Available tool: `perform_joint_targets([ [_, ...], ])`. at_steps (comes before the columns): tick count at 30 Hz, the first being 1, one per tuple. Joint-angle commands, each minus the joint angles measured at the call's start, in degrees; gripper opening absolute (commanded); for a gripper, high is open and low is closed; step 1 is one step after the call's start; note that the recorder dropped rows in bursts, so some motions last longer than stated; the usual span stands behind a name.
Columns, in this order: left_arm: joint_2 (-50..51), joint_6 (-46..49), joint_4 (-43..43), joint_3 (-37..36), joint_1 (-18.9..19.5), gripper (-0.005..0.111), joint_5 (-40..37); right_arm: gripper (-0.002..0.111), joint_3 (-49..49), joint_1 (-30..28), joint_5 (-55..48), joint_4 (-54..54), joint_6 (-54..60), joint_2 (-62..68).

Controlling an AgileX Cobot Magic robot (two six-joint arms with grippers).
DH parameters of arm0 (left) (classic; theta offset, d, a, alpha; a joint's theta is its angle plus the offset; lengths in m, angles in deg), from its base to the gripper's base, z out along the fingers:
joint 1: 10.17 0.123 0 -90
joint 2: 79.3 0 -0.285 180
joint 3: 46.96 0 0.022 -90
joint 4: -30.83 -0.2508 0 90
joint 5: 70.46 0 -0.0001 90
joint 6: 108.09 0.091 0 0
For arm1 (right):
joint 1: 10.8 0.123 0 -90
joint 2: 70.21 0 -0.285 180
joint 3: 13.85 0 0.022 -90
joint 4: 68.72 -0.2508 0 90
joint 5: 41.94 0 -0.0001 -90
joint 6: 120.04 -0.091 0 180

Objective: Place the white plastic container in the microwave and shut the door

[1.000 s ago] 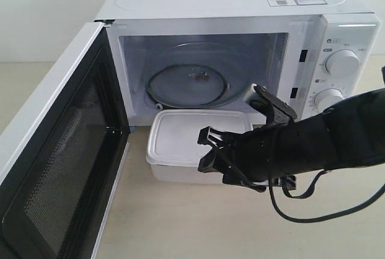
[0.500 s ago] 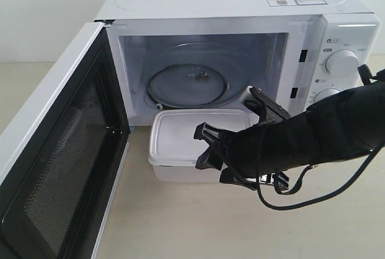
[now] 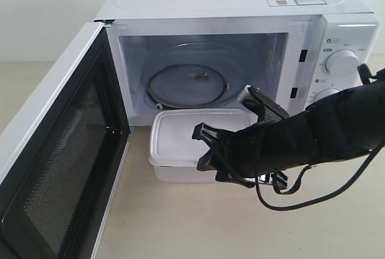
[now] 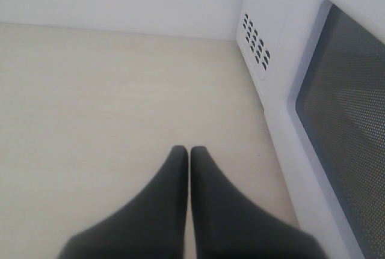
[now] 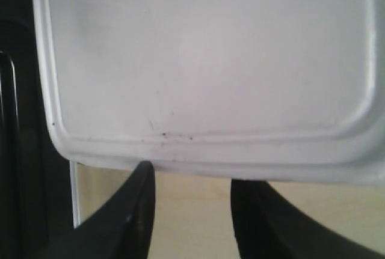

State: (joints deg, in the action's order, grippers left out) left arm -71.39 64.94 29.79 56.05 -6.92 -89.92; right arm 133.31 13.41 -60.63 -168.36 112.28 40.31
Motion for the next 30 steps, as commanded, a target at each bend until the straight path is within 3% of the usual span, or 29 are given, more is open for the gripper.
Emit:
perform_joint_targets([
  [1, -0.12, 0.08, 0.39, -0.23, 0.12, 0.004, 0.12, 0.002, -0.29, -0.38, 5.28, -0.31, 2.92, -0.43],
  [10, -0.12, 0.08, 0.39, -0.23, 0.12, 0.004, 0.12, 0.001, -5.06, -0.38, 7.45, -0.31, 5.17, -8.33],
  [14, -0.12, 0.08, 0.39, -0.23, 0.12, 0.004, 0.12, 0.001, -6.05, -0.28, 2.91, -0.31, 3.46, -8.81],
  [18, -0.12, 0.08, 0.39, -0.23, 0.12, 0.004, 0.12, 0.001, -9.83, -0.54, 7.36, -0.31, 4.63, -11.96],
  [21, -0.12, 0.08, 0.39, -0.23, 0.12, 0.004, 0.12, 0.001, -11.0, -0.66, -2.02, -0.31, 6.24, -12.94],
  [26, -0.12, 0.08, 0.39, -0.23, 0.12, 0.004, 0.12, 0.001, -11.0, -0.22, -1.87, -0.31, 5.55, -12.94],
  [30, -0.12, 0.08, 0.39, -0.23, 0.12, 0.004, 0.12, 0.001, -10.06, -1.4, -8.98, -0.31, 5.64, -12.84],
])
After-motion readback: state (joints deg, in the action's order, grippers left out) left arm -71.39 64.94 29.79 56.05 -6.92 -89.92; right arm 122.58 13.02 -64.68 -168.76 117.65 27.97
